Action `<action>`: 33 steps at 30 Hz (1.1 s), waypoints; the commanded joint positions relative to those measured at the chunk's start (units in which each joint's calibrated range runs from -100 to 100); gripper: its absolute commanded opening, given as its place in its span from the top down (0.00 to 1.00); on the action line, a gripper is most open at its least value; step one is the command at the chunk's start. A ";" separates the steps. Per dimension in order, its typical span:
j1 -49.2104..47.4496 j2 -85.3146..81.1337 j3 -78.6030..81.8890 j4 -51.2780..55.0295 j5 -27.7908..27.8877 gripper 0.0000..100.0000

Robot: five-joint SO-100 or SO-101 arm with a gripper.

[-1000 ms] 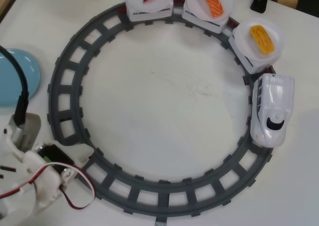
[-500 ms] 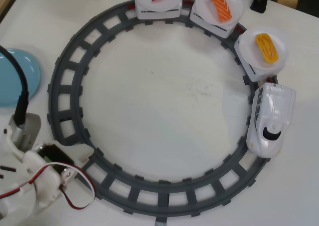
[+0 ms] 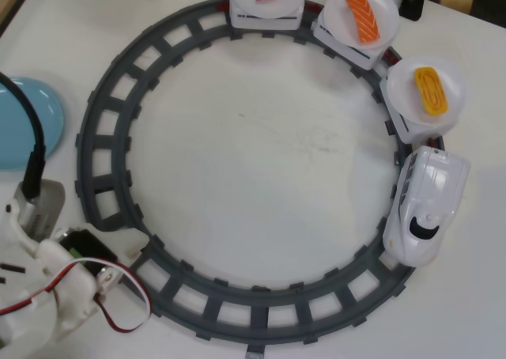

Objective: Pick up the sushi from the Shinkansen and put it on the blue dish

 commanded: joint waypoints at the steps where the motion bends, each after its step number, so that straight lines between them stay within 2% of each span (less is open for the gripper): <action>1: 0.36 -0.45 -3.71 -1.07 0.11 0.97; 33: 0.45 -0.45 -3.17 -0.98 0.11 0.97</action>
